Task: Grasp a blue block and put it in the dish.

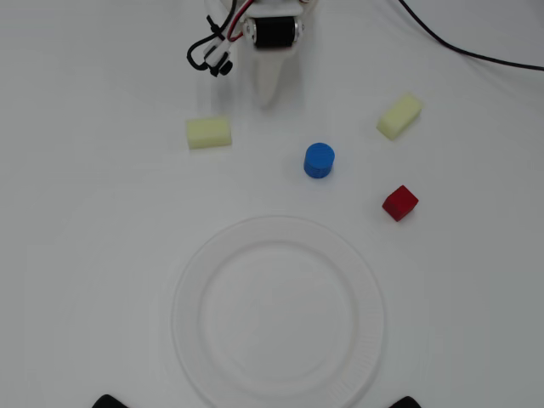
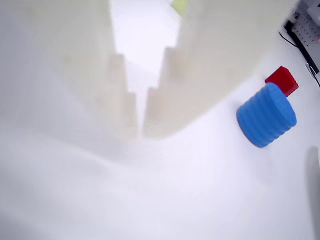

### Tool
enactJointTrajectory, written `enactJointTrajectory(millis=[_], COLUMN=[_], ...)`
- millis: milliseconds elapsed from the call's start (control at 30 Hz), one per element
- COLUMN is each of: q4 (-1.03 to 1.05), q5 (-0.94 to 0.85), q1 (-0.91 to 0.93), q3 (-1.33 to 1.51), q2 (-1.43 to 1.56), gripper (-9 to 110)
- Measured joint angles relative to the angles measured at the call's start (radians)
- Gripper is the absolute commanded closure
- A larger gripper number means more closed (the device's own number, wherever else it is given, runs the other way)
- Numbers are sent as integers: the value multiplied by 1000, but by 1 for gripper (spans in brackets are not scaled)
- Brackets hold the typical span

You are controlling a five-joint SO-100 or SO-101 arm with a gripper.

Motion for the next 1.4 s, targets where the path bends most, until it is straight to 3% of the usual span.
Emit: enactJointTrajectory(millis=[367, 667, 967, 1400], q4=[-5, -12, 20, -6], q5=[14, 15, 17, 41], q1=[3, -34, -161, -261], q3=[-115, -529, -865, -1138], q2=[-34, -712, -1154, -1562], gripper=[101, 95, 69, 68])
